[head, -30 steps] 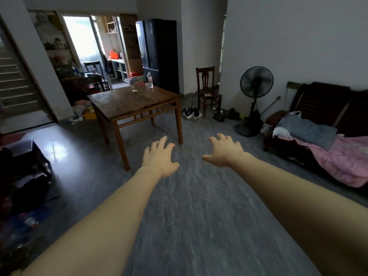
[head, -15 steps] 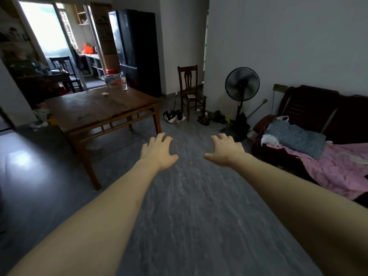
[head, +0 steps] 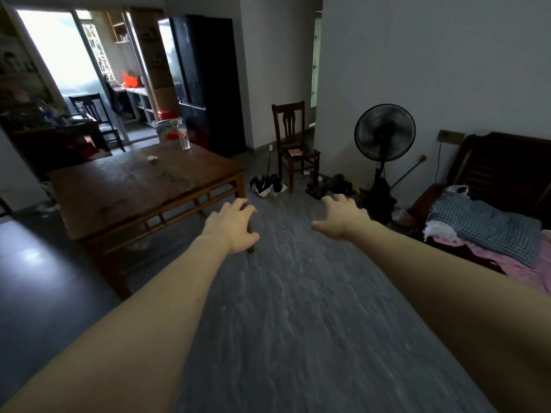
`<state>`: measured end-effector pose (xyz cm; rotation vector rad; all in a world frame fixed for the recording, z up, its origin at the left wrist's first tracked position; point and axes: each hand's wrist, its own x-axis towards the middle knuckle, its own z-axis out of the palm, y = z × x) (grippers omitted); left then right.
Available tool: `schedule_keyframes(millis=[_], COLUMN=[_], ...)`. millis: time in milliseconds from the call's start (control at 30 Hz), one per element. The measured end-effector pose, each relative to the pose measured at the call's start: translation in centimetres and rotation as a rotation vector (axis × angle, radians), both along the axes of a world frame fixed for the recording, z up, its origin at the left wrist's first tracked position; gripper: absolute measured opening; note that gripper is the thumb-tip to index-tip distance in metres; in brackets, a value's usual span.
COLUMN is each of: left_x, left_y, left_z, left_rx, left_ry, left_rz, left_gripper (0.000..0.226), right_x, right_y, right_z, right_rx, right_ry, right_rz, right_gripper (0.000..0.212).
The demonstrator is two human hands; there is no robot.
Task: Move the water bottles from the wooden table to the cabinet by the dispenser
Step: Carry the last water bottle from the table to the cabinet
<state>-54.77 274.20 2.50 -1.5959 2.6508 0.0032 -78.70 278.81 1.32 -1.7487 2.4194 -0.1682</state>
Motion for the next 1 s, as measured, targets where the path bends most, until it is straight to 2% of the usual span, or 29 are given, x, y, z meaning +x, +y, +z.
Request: schedule_keyframes(millis=[200, 433, 633, 1000], left_x=[-1.0, -6.5, -10.9, -23.1], left_y=[-13.7, -25.5, -36.4, -56.4], left_z=[1.9, -0.1, -1.6, -1.3], left_rx=[0.000, 0.093, 0.104, 0.150], left_ry=[-0.173, -0.131, -0.239, -0.043], left_rz=[-0.054, -0.110, -0.121, -0.057], left_gripper=[0.071, 0.069, 0.070, 0.066], right_x=[-0.6, -3.8, -9.2, -21.7], right_y=[-10.8, -21.0, -32.0, -53.9], right_z=[0.9, -0.9, -1.9, 0.5], right_rx=[-0.019, 0.024, 0.035, 0.030], right_ry=[0.061, 0.006, -0.017, -0.031], right_rz=[0.021, -0.017, -0.027, 0.024], right_gripper=[0.080, 0.079, 0.078, 0.074])
